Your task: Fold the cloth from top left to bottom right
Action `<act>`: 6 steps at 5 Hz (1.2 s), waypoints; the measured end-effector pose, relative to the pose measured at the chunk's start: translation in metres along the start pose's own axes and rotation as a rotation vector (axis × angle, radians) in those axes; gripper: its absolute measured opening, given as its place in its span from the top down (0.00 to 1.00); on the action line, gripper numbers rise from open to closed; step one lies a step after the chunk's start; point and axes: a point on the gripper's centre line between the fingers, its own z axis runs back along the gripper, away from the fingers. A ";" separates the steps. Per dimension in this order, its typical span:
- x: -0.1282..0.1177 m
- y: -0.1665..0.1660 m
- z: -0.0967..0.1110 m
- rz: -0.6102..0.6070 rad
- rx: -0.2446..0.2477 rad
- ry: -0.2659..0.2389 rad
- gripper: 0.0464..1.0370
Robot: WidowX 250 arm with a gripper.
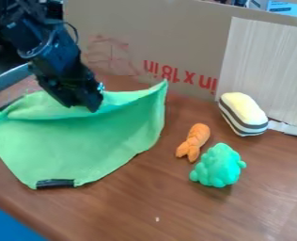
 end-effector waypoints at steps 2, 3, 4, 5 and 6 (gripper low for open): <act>-0.035 -0.016 -0.001 -0.087 0.008 0.014 0.32; -0.051 -0.023 -0.004 -0.119 0.011 0.020 0.38; -0.065 -0.031 -0.006 -0.152 0.013 0.026 0.40; -0.073 -0.041 0.001 -0.147 0.013 0.006 0.41; -0.080 -0.049 0.008 -0.130 0.021 -0.016 0.36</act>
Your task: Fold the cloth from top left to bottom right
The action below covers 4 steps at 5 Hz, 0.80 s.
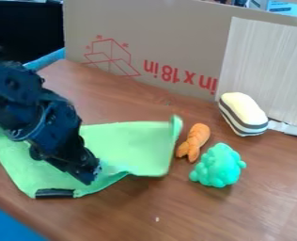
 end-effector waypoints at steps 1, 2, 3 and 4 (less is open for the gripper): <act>-0.002 -0.004 -0.002 0.009 0.003 0.019 0.09; -0.001 -0.005 -0.003 0.015 -0.009 0.046 0.03; 0.005 -0.005 -0.001 0.003 -0.043 0.137 0.04; 0.030 0.006 0.013 -0.004 -0.010 0.112 0.04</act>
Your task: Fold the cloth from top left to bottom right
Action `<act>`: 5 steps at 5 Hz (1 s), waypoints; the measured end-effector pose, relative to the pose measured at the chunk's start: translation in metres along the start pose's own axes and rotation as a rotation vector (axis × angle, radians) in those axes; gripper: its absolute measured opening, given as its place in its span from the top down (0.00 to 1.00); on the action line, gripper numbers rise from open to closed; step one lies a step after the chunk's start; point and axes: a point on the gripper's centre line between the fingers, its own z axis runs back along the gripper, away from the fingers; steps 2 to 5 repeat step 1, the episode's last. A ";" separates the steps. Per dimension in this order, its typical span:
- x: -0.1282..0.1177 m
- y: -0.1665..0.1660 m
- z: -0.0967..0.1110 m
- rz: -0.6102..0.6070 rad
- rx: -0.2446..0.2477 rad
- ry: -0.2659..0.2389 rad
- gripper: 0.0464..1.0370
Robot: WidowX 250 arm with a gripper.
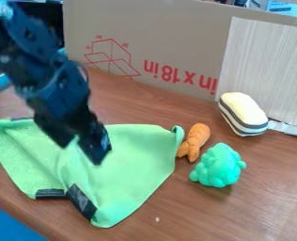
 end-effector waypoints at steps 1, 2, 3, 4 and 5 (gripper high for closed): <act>0.047 0.035 0.026 0.005 0.208 -0.019 0.04; 0.047 0.035 0.026 0.005 0.208 -0.019 0.04; 0.047 0.035 0.026 0.005 0.208 -0.019 0.04; 0.047 0.035 0.026 0.005 0.208 -0.019 0.04; 0.047 0.035 0.026 0.005 0.208 -0.019 0.04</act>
